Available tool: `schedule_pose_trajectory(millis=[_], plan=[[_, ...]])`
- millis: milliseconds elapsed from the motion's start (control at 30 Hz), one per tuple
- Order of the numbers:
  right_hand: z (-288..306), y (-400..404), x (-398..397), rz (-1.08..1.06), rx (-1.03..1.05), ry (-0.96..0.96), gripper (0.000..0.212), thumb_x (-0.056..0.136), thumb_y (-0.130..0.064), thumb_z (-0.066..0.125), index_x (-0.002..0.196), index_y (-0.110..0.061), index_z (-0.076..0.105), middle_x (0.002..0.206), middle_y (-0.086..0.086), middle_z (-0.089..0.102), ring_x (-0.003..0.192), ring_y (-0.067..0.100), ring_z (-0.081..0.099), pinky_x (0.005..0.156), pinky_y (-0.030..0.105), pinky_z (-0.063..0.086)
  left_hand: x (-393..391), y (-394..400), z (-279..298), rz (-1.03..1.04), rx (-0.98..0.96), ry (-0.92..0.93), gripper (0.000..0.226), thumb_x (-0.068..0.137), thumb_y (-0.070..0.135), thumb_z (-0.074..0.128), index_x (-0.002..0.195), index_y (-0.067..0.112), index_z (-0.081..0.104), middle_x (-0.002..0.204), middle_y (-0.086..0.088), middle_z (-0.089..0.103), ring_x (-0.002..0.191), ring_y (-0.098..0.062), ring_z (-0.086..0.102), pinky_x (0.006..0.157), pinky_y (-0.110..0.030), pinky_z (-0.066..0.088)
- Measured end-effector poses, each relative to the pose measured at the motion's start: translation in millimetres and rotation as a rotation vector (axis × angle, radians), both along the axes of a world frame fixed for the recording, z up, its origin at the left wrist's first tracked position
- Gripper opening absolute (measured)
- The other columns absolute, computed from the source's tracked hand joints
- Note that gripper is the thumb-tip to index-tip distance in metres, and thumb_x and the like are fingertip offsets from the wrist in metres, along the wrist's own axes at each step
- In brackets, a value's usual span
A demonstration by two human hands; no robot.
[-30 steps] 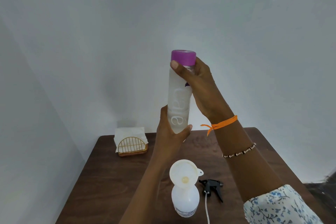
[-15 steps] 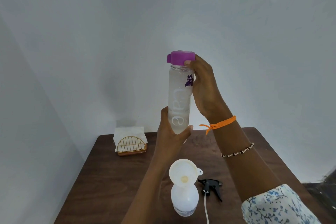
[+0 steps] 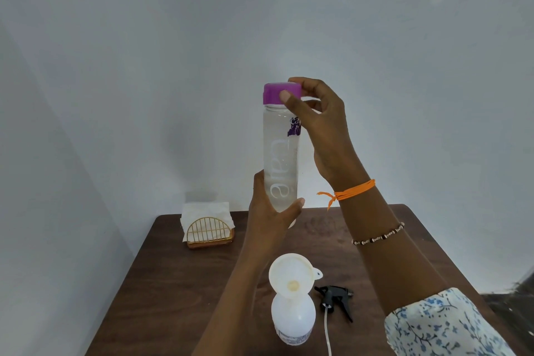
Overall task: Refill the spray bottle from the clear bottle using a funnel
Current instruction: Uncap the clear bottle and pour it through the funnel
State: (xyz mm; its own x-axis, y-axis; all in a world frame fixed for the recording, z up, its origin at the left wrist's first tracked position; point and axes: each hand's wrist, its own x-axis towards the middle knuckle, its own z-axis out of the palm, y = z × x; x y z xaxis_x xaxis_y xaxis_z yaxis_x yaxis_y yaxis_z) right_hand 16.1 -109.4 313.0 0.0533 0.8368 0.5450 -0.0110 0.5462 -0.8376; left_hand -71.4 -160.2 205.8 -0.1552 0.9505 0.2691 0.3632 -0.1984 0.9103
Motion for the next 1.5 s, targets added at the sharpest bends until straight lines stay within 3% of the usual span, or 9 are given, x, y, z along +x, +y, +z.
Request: schedule_pose_trajectory(millis=[100, 267, 400, 567, 767, 867, 1067, 1233, 1500], plan=[[-1, 1, 3, 0.057, -0.008, 0.021, 0.032, 0.087, -0.027, 0.060, 0.117, -0.019, 0.055, 0.115, 0.007, 0.061, 0.108, 0.023, 0.057, 0.085, 0.030, 0.053, -1, 0, 1, -0.005, -0.004, -0.004, 0.067, 0.078, 0.028, 0.072, 0.129, 0.028, 0.029, 0.111, 0.018, 0.035, 0.082, 0.011, 0.042, 0.063, 0.000, 0.031], [4, -4, 3, 0.140, -0.033, 0.064, 0.019, 0.099, -0.025, 0.040, 0.115, -0.015, 0.042, 0.100, -0.009, 0.054, 0.081, -0.012, 0.058, 0.068, 0.010, 0.049, 0, 2, 4, -0.025, 0.001, 0.012, 0.068, 0.077, 0.027, 0.074, 0.128, 0.027, 0.030, 0.112, 0.017, 0.037, 0.084, 0.011, 0.043, 0.068, -0.001, 0.032], [8, -3, -2, 0.091, -0.044, 0.015, 0.040, 0.082, -0.051, 0.052, 0.108, -0.022, 0.042, 0.113, 0.006, 0.058, 0.103, 0.022, 0.062, 0.076, 0.031, 0.055, 3, 2, 4, -0.050, 0.006, 0.013, 0.069, 0.077, 0.027, 0.074, 0.130, 0.026, 0.030, 0.113, 0.016, 0.038, 0.089, 0.003, 0.047, 0.076, -0.009, 0.039], [7, 0, 6, 0.089, -0.039, 0.023, 0.027, 0.089, -0.030, 0.060, 0.113, -0.019, 0.054, 0.119, 0.006, 0.055, 0.103, 0.017, 0.057, 0.070, 0.016, 0.052, 6, 4, 3, -0.034, -0.015, 0.012, 0.069, 0.077, 0.029, 0.073, 0.129, 0.028, 0.028, 0.113, 0.017, 0.036, 0.084, 0.007, 0.044, 0.072, -0.004, 0.034], [10, -6, 10, 0.146, -0.055, 0.019, 0.032, 0.098, -0.025, 0.042, 0.130, -0.021, 0.044, 0.105, -0.010, 0.055, 0.085, -0.009, 0.059, 0.067, 0.006, 0.046, 5, 3, 3, -0.029, -0.026, -0.001, 0.066, 0.077, 0.029, 0.073, 0.126, 0.031, 0.028, 0.113, 0.017, 0.035, 0.084, 0.007, 0.044, 0.072, -0.003, 0.033], [11, -7, 9, 0.162, -0.032, -0.015, 0.032, 0.100, -0.024, 0.036, 0.129, -0.017, 0.047, 0.117, -0.004, 0.054, 0.093, -0.004, 0.056, 0.067, 0.003, 0.044, 6, 2, 5, -0.031, -0.031, -0.004, 0.065, 0.077, 0.030, 0.073, 0.121, 0.035, 0.026, 0.113, 0.017, 0.036, 0.084, 0.008, 0.043, 0.069, -0.003, 0.033], [13, -9, 6, 0.134, 0.017, 0.142, 0.018, 0.098, -0.022, 0.043, 0.104, -0.019, 0.060, 0.097, -0.008, 0.063, 0.088, -0.002, 0.061, 0.078, 0.014, 0.048, 6, 0, 8, -0.014, -0.020, -0.051, 0.075, 0.074, 0.032, 0.074, 0.133, 0.026, 0.029, 0.129, 0.008, 0.041, 0.103, -0.002, 0.038, 0.085, -0.020, 0.037], [11, -12, 13, 0.144, -0.066, 0.362, 0.020, 0.095, -0.020, 0.049, 0.078, -0.015, 0.058, 0.076, -0.003, 0.056, 0.077, 0.010, 0.053, 0.079, 0.024, 0.047, 5, 0, 7, -0.021, -0.020, -0.039, 0.074, 0.074, 0.032, 0.074, 0.132, 0.026, 0.028, 0.113, 0.018, 0.034, 0.086, 0.004, 0.044, 0.067, 0.000, 0.035], [-40, -29, 37, 0.183, -0.238, 0.509, 0.012, 0.095, -0.017, 0.045, 0.101, -0.018, 0.057, 0.100, 0.001, 0.055, 0.085, 0.015, 0.053, 0.083, 0.030, 0.047, 6, -1, -4, -0.055, 0.029, -0.091, 0.067, 0.076, 0.026, 0.073, 0.129, 0.023, 0.033, 0.111, 0.012, 0.046, 0.093, 0.004, 0.049, 0.064, 0.006, 0.038]])
